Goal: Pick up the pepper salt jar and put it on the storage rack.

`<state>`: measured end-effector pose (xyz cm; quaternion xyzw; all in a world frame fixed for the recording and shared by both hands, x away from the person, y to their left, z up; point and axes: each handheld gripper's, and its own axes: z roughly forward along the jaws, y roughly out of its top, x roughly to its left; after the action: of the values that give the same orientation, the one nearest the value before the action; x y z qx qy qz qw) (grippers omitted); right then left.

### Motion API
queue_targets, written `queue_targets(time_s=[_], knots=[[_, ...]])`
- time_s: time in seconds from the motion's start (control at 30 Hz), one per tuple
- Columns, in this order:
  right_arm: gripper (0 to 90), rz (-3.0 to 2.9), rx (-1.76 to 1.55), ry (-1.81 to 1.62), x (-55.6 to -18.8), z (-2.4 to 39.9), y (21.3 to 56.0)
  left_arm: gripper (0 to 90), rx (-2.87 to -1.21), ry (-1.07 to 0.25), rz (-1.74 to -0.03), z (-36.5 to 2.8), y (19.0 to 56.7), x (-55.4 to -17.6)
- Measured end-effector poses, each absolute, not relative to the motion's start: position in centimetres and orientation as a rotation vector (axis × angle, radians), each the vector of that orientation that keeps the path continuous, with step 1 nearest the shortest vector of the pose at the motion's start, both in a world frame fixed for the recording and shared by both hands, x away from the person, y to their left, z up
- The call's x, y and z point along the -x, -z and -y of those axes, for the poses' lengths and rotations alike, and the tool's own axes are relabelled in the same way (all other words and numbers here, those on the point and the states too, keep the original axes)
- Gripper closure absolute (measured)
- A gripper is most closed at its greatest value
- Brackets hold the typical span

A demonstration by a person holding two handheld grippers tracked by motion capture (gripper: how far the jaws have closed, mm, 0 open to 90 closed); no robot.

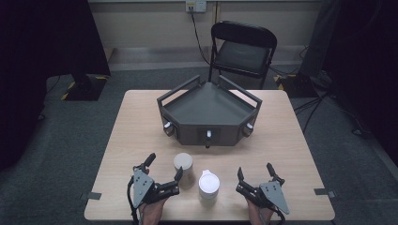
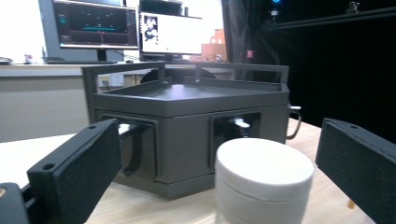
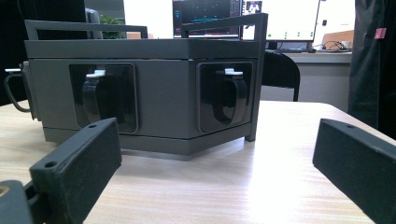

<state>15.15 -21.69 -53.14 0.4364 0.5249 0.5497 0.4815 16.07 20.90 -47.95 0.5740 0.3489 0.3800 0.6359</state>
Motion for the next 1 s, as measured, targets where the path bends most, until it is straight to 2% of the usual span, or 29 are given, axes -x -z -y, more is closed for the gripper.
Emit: queue_targets(time_s=[0.57,1.0], knots=[[0.1,-1.279,-1.064,-1.340,-15.1,21.7,53.2,6.3,-1.400,-0.766,-0.797,-19.6,48.7,-17.9],[0.7,-1.277,-1.067,-1.337,-15.1,21.6,53.1,19.8,-1.432,-0.706,-0.838,-19.2,48.9,-18.7]])
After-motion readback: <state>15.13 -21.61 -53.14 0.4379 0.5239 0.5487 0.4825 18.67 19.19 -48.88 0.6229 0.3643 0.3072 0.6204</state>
